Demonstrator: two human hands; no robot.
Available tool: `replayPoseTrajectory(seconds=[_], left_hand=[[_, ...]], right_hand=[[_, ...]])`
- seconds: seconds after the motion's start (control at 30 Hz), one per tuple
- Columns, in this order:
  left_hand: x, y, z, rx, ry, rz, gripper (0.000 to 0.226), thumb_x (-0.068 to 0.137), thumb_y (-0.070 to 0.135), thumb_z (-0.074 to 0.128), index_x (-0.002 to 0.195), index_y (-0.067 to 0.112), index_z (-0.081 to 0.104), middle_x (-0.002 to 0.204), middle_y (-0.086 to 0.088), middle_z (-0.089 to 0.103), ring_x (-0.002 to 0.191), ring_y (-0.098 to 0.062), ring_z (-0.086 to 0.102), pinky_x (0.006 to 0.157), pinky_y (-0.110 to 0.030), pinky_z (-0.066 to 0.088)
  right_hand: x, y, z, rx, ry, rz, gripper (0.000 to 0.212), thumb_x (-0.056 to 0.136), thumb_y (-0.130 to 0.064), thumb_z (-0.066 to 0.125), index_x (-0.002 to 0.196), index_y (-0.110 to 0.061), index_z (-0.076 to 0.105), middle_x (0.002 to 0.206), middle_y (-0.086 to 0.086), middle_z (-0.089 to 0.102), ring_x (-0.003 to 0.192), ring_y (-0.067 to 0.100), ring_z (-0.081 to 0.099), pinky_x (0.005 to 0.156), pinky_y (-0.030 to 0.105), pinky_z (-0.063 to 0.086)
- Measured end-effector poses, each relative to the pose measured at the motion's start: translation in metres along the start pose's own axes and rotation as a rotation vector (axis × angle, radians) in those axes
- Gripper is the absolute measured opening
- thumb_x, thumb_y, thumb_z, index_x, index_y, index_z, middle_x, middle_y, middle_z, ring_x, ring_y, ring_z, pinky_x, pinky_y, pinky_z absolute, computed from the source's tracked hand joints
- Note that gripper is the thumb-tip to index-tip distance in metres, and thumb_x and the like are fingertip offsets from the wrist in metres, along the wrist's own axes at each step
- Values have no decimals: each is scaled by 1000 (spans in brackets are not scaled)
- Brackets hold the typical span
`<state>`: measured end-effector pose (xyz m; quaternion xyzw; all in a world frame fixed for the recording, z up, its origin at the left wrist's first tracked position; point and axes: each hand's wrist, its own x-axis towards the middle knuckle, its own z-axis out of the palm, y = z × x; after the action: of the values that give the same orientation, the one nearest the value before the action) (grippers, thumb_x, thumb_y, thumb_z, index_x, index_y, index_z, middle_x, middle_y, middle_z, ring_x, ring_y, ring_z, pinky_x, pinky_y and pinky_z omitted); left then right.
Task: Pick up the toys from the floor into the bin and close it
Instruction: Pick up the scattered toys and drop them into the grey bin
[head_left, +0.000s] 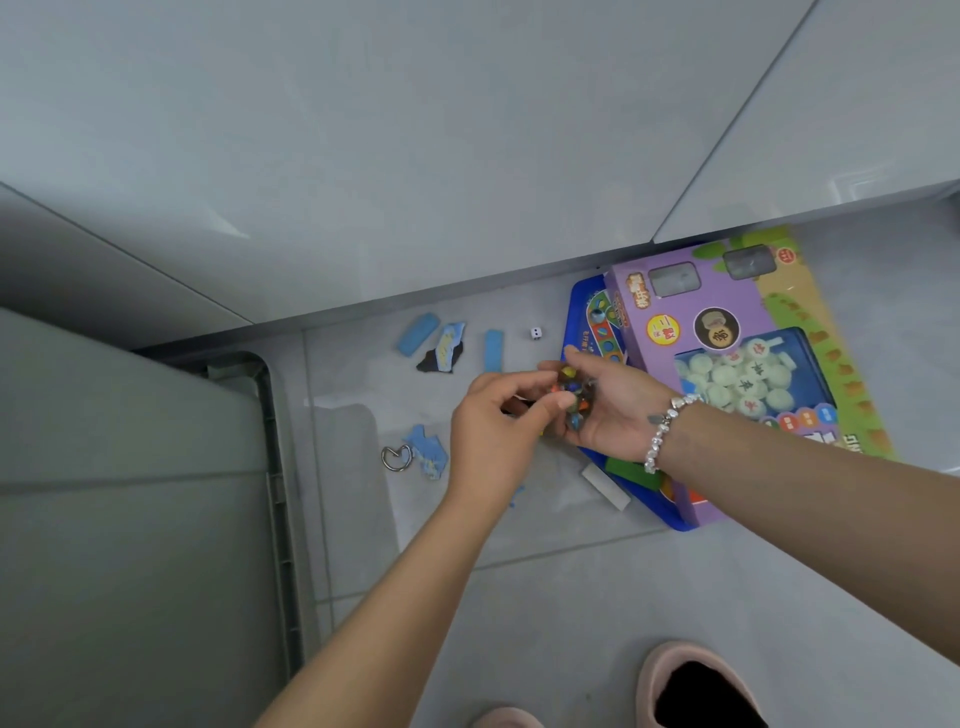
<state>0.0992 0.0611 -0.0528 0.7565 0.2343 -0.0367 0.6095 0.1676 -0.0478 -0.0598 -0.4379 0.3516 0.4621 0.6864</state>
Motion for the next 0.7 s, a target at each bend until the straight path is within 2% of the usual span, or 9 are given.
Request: replayPoseTrajectory(seconds=[0.13, 0.2, 0.27, 0.33, 0.4, 0.47, 0.53, 0.63, 0.7], left_hand=[[-9, 11, -5, -89, 27, -36, 15, 82, 14, 70, 92, 25, 72, 97, -1, 68, 75, 5, 59, 76, -13, 49], [-17, 19, -13, -133, 161, -72, 10, 87, 20, 65, 89, 29, 70, 97, -3, 69, 82, -5, 61, 80, -20, 50], [-30, 31, -26, -199, 330, -121, 7, 90, 28, 61, 91, 30, 67, 100, -2, 67, 89, -11, 61, 80, -21, 48], [-44, 49, -44, -253, 410, -148, 11, 92, 32, 57, 97, 28, 66, 103, 1, 67, 97, -10, 60, 83, -21, 46], [-62, 72, -62, -326, 430, -151, 15, 95, 30, 51, 99, 29, 65, 100, 11, 66, 102, -6, 60, 90, -24, 47], [-86, 98, -81, -405, 435, -134, 20, 98, 27, 45, 103, 29, 64, 96, 17, 68, 102, -4, 63, 90, -22, 49], [-114, 118, -102, -440, 470, -92, 25, 99, 26, 43, 111, 25, 65, 100, 13, 70, 101, -4, 64, 86, -19, 50], [-158, 134, -139, -425, 595, -25, 30, 99, 27, 42, 122, 25, 61, 118, 6, 65, 112, -6, 59, 95, -25, 46], [-187, 138, -166, -438, 668, -42, 31, 99, 29, 41, 125, 28, 58, 123, 7, 61, 115, -7, 57, 98, -28, 45]], right_hand=[[-6, 1, 7, 33, -22, 41, 23, 93, -35, 51, 90, -13, 59, 79, 6, 59, 54, 12, 58, 44, 20, 46], [-14, -1, 20, 6, -62, 42, 27, 94, -35, 48, 93, -11, 59, 74, 5, 58, 55, 12, 58, 43, 18, 45], [-29, -3, 37, -17, -85, 23, 30, 95, -35, 47, 84, -10, 60, 64, 3, 57, 59, 12, 56, 42, 17, 44], [-51, -3, 59, -46, -120, 13, 30, 94, -34, 47, 81, -10, 60, 64, 3, 55, 61, 13, 55, 42, 16, 44], [-78, 0, 86, -93, -175, 16, 31, 95, -34, 47, 80, -10, 60, 66, 3, 55, 62, 14, 55, 43, 17, 45], [-106, 6, 117, -154, -240, 21, 32, 95, -34, 47, 79, -9, 60, 66, 5, 57, 60, 14, 56, 45, 18, 47], [-136, 15, 149, -213, -314, 38, 34, 95, -34, 46, 77, -9, 61, 64, 6, 58, 56, 14, 57, 47, 18, 50], [-179, 38, 196, -301, -384, 57, 37, 96, -35, 44, 75, -9, 60, 61, 7, 58, 57, 16, 56, 50, 21, 52], [-204, 61, 225, -380, -396, 57, 38, 97, -35, 41, 77, -8, 59, 63, 8, 59, 59, 17, 56, 51, 23, 53]])
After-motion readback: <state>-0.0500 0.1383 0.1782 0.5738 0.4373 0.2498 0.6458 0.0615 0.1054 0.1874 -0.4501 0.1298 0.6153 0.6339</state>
